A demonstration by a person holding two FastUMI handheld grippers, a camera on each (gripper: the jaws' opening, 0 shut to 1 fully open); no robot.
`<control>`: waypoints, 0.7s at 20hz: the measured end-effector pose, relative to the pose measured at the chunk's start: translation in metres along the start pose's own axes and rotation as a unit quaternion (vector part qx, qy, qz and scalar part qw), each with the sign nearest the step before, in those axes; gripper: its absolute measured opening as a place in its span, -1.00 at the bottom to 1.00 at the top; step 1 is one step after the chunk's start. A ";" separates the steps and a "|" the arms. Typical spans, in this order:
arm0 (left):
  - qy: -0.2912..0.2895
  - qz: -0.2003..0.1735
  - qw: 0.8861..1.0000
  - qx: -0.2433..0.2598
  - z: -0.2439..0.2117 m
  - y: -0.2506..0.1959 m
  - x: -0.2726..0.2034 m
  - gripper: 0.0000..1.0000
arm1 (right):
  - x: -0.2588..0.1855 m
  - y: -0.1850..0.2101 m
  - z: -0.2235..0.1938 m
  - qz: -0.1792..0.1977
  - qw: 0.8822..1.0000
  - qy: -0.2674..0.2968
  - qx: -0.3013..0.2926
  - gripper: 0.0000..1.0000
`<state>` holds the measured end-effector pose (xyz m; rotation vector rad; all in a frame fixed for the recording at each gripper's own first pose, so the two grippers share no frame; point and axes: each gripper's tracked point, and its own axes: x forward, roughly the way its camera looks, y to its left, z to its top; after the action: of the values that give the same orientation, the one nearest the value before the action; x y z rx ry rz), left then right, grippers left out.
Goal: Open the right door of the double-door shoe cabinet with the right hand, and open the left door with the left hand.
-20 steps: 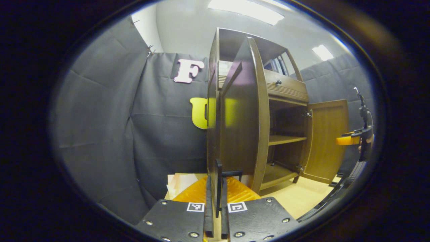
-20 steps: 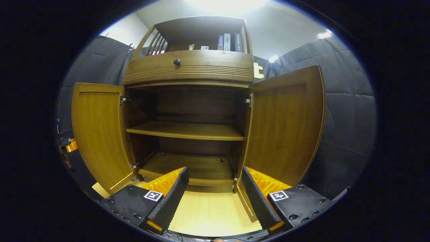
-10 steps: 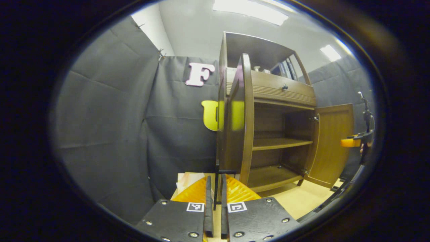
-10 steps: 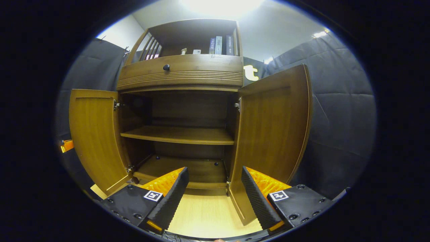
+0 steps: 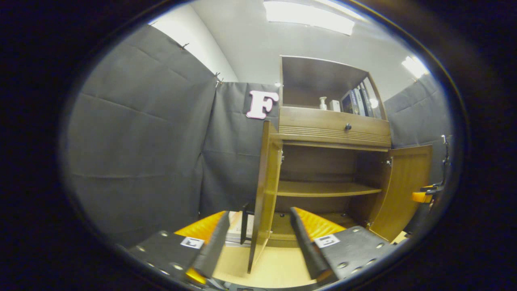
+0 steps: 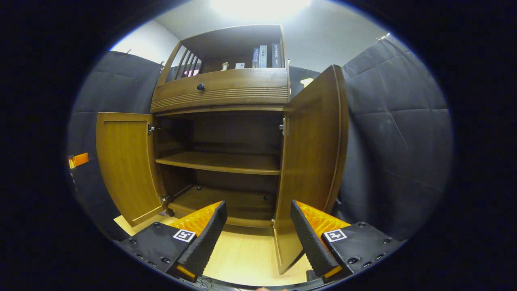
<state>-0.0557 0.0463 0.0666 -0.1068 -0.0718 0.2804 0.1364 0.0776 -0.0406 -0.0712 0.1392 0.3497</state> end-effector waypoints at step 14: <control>-0.001 0.012 0.998 -0.062 -0.015 -0.146 -0.026 0.93 | -0.034 -0.013 -0.006 0.085 0.996 -0.014 0.004 0.94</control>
<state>-0.0397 -0.1015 0.0669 -0.2302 -0.0890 0.2994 0.1086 0.0530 -0.0413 -0.0460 0.1188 0.5208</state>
